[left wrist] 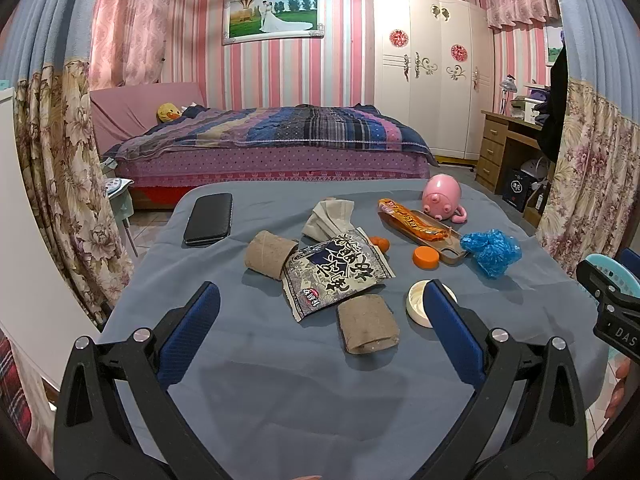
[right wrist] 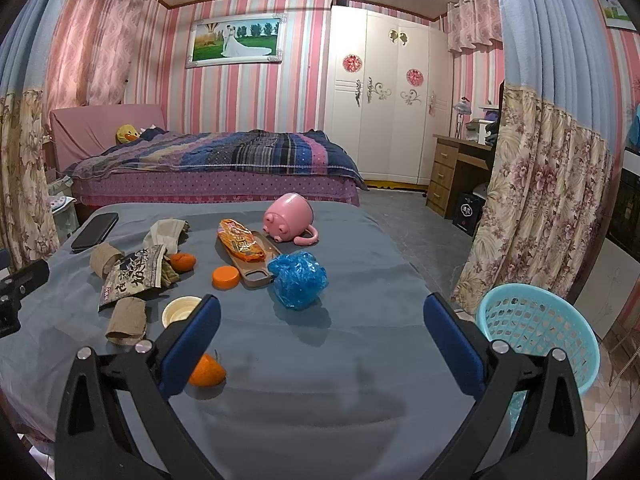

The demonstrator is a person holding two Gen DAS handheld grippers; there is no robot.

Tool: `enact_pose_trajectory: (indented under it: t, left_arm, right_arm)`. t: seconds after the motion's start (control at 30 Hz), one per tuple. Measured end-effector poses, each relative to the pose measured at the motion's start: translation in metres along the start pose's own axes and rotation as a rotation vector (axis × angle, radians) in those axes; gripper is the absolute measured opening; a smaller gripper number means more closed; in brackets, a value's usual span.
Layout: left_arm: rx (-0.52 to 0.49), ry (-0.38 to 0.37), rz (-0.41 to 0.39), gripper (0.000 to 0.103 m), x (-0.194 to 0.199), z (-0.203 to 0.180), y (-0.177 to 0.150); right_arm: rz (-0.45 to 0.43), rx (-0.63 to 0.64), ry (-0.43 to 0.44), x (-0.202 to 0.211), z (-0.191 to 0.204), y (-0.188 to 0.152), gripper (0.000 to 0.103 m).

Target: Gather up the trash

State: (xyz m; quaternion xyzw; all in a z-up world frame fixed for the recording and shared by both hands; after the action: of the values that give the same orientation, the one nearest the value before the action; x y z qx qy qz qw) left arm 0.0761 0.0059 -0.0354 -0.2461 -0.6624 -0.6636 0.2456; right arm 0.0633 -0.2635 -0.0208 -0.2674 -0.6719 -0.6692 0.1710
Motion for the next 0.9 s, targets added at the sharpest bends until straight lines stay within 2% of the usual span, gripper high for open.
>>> enact_pose_trajectory:
  t: [0.9]
  left_arm:
    - [0.009,0.009,0.01,0.098,-0.0005,0.0046,-0.0056]
  right_arm:
    - [0.003,-0.005,-0.008,0.0013,-0.0032,-0.0023,0.099]
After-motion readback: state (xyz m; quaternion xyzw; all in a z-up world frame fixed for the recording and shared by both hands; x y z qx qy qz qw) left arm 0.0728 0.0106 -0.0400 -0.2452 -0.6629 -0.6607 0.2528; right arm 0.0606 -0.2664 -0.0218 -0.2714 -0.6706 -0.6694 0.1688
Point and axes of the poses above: each gripper's, at about its wrist camera, not at the fingertips, and x roughly against the way its jaws point, z to its left, y to its top, the point moved 9 cm from there along -x, roughly the way its jaws point, and after that the axes turned 13 degrees about z, right-handed, at the moved point
